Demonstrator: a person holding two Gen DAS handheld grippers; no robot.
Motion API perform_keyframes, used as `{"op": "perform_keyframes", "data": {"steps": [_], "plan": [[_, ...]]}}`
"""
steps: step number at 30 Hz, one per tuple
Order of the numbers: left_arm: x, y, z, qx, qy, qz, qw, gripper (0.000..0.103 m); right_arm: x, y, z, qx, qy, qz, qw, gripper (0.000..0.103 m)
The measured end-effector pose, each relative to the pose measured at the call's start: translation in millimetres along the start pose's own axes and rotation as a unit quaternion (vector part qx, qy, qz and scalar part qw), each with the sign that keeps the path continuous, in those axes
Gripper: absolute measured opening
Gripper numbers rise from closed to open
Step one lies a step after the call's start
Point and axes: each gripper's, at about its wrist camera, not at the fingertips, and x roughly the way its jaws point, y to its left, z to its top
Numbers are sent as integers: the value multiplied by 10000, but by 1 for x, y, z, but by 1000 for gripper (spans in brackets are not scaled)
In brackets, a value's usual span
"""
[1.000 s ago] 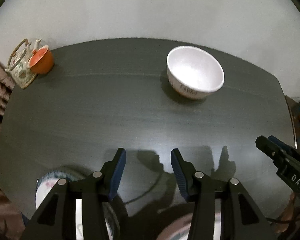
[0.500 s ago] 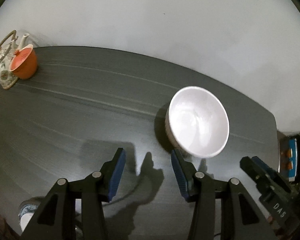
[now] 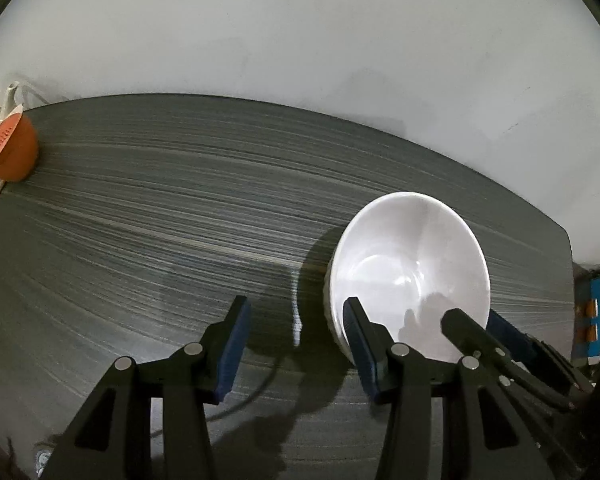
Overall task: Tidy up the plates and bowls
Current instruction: 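Move both tools toward the small white Rabbit-printed bowl, then grasp the rim of the Rabbit bowl with both tools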
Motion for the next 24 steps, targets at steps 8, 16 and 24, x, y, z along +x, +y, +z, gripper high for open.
{"op": "perform_keyframes", "data": {"steps": [8,16,24], "plan": [[10,2,9,72,-39,69,9999,48,15,4,3,-6,71,63,10000,42],[15,1,11,54,59,-255,9996,23,24,5,4,116,178,285,9994,27],[14,13,15,22,131,-358,9993,11,22,7,-1,147,231,363,9990,21]]}}
